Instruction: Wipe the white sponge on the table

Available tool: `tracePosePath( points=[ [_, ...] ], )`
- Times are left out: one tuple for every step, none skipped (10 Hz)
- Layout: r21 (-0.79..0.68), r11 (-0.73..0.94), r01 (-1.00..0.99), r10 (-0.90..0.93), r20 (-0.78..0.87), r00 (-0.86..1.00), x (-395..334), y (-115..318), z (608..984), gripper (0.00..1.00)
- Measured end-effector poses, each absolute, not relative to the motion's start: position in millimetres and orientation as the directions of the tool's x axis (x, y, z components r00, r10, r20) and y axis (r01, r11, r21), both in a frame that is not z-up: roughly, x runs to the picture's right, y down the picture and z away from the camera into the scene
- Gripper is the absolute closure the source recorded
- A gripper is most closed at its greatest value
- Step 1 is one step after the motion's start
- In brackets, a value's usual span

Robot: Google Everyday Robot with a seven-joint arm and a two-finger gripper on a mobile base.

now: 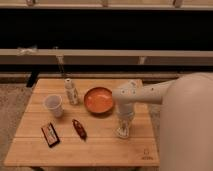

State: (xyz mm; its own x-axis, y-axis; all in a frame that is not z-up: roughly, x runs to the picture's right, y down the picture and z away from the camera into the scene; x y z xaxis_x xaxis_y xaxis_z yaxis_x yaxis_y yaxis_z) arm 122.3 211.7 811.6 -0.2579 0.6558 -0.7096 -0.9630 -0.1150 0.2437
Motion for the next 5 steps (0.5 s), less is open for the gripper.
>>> tracePosePath(
  points=[
    [0.251,-0.116,-0.961,0.655,-0.708,-0.265,127.6,212.6,809.8,1.00],
    [0.258,-0.119,-0.959,0.652,-0.708,-0.271,131.1,214.1,807.4,1.00],
    [0.262,-0.119,-0.958,0.648,-0.710,-0.275,132.8,216.6,805.1,1.00],
    [0.273,-0.120,-0.954,0.639,-0.715,-0.285,137.8,222.9,799.4,1.00],
    [0.278,-0.119,-0.953,0.632,-0.719,-0.289,140.0,227.1,796.2,1.00]
  ],
)
